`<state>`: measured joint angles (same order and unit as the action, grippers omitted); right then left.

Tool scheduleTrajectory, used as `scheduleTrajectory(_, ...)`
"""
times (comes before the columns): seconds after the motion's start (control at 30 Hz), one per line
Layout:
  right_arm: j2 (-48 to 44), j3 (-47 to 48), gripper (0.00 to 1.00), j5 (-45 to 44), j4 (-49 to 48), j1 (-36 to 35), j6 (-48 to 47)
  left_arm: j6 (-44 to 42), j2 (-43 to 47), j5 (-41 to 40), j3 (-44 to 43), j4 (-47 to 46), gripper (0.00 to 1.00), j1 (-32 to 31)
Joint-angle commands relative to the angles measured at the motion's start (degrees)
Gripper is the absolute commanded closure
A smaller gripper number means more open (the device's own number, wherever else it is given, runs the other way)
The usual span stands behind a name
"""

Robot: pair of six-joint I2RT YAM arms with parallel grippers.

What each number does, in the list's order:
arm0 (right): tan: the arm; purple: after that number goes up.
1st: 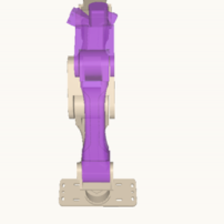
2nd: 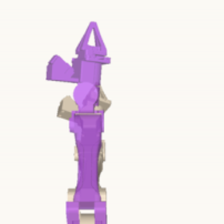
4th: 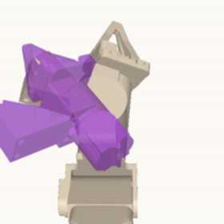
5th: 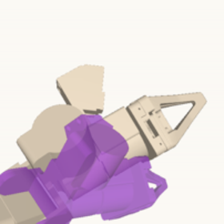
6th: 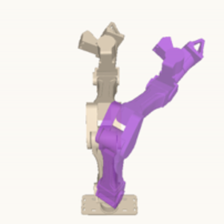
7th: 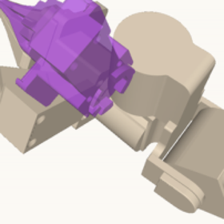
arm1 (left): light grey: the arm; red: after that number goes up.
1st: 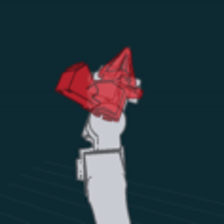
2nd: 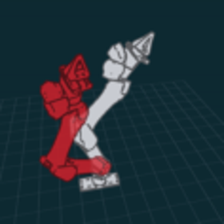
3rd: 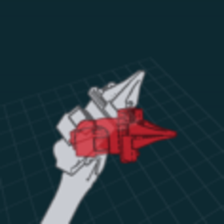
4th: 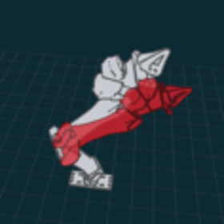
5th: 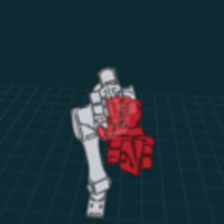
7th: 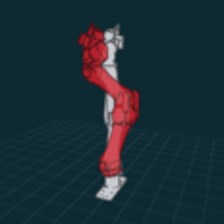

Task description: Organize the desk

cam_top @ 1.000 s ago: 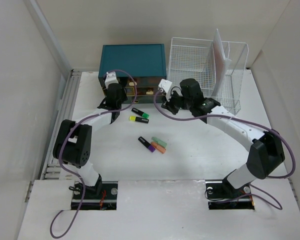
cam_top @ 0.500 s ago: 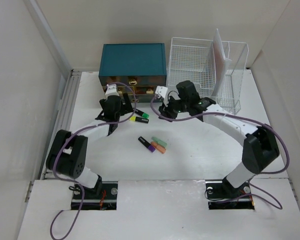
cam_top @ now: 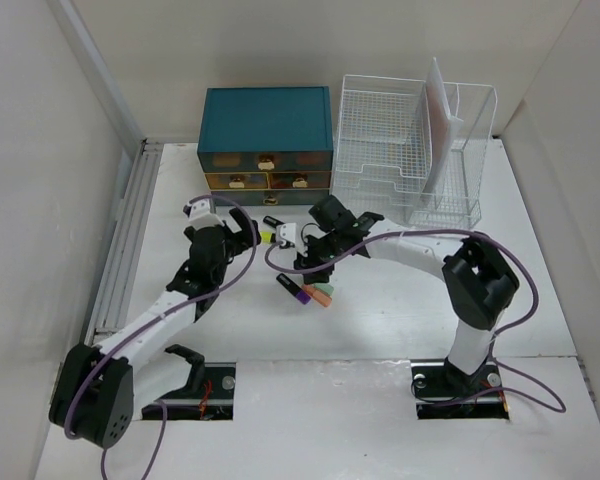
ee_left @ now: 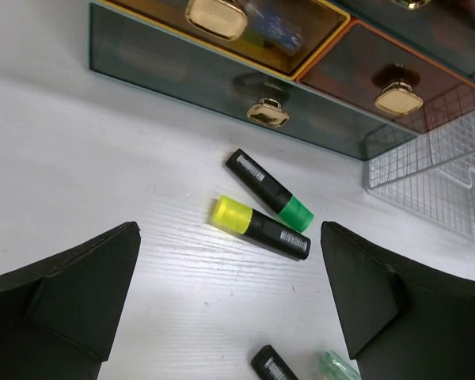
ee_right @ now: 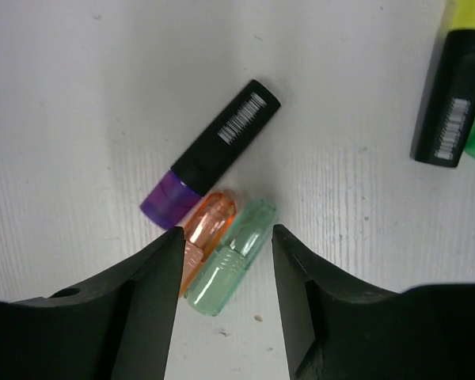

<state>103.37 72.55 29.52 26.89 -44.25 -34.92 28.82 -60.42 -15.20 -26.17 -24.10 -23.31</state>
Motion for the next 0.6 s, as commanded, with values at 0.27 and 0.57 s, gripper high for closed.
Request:
scheduleTrajectory(0.27,5.08,5.93,0.41,-3.67,-4.74,-5.67,8.28,7.74,15.85,-12.99,6.66,1.68,0.01,-0.33)
scheduleTrajectory(0.57,7.72,7.51,0.36,-9.29,-9.84,-6.2,15.48,14.67,23.06,-24.08,8.24,8.45,0.01,-0.33)
